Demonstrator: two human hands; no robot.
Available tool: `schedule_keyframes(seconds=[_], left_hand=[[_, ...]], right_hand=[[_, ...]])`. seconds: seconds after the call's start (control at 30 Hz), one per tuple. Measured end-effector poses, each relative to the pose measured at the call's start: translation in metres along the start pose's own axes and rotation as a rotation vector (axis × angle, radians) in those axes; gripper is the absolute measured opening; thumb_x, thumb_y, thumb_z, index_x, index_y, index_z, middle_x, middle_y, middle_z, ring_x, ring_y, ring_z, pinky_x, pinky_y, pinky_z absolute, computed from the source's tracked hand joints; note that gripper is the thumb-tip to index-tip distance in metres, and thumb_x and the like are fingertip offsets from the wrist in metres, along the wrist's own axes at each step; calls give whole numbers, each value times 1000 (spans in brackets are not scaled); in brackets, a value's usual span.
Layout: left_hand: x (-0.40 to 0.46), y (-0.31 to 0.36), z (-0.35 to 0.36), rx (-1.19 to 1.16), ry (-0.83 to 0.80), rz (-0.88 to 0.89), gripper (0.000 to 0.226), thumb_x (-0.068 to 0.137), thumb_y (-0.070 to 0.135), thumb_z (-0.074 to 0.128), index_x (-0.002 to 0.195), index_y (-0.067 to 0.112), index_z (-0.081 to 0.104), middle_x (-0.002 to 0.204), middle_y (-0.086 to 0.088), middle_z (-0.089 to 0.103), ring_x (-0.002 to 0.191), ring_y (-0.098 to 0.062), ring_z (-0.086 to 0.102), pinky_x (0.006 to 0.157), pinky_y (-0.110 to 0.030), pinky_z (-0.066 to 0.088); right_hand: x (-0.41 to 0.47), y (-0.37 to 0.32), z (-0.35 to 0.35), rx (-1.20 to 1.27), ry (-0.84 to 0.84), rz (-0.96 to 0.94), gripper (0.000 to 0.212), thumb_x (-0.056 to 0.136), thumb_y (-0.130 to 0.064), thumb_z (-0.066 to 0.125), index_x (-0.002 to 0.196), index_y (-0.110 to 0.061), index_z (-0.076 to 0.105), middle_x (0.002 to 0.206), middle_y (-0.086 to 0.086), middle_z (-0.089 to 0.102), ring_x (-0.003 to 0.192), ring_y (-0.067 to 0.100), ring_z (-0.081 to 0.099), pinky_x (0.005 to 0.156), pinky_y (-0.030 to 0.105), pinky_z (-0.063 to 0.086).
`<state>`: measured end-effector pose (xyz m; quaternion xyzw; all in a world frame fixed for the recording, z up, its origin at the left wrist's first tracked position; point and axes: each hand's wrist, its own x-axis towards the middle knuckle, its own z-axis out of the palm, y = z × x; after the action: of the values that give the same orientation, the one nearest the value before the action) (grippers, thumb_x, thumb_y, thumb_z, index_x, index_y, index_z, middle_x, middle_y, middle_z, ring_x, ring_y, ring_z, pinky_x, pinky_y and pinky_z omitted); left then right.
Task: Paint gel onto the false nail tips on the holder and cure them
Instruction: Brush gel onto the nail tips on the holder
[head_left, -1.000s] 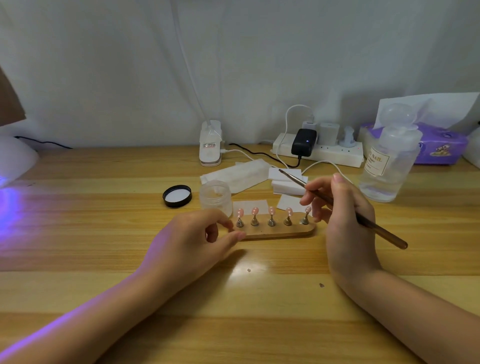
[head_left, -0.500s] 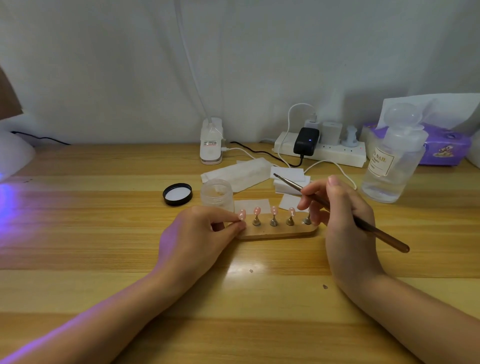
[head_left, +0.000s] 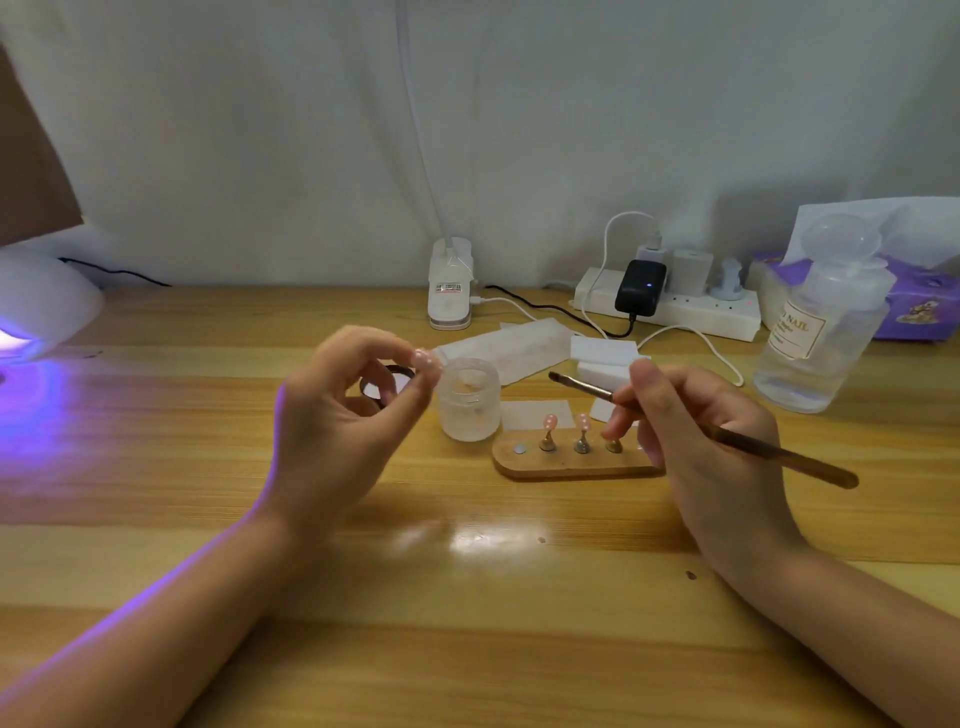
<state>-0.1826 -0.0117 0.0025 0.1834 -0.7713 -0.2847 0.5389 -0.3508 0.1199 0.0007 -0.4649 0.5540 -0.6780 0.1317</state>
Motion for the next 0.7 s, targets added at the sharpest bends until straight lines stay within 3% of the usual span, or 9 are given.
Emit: schedule_keyframes(seconds=[0.13,0.23,0.43,0.6,0.7], left_hand=[[-5,-14,4,-109,-18,-228,14,78,9,69,77,23,64,79,15,69,69,0,62,51,-15,49],[-6,-19,5,-184,-62,-299,17,77,8,69,77,25,68,79,17,70,73,1,66,52,-16,52],[-6,-17,5,-277,-131,-378,8,67,25,69,69,32,73,82,10,73,78,-3,68,55,-15,52],[-6,-16,5,-287,-144,-371,11,65,29,67,70,37,73,83,12,73,79,-3,68,54,-14,51],[-5,-18,6,-306,-112,-367,9,65,28,68,67,35,72,80,13,72,77,-3,68,54,-16,52]], right_hand=[[9,-6,1,9,-11,34,30,73,-47,52,81,-18,55,66,-3,69,44,9,47,43,13,38],[23,-12,4,-5,-43,54,31,71,-46,55,74,-15,52,64,-1,69,47,-1,55,50,5,40],[68,-22,24,-139,-166,1,28,79,-33,64,62,-15,51,46,-7,57,40,-3,48,43,5,35],[99,-12,46,-381,-404,172,29,77,-34,70,61,-14,56,40,-12,54,39,-8,49,37,4,33],[105,-7,57,-476,-520,195,31,76,-33,72,57,-16,55,38,-12,53,39,-8,48,40,9,37]])
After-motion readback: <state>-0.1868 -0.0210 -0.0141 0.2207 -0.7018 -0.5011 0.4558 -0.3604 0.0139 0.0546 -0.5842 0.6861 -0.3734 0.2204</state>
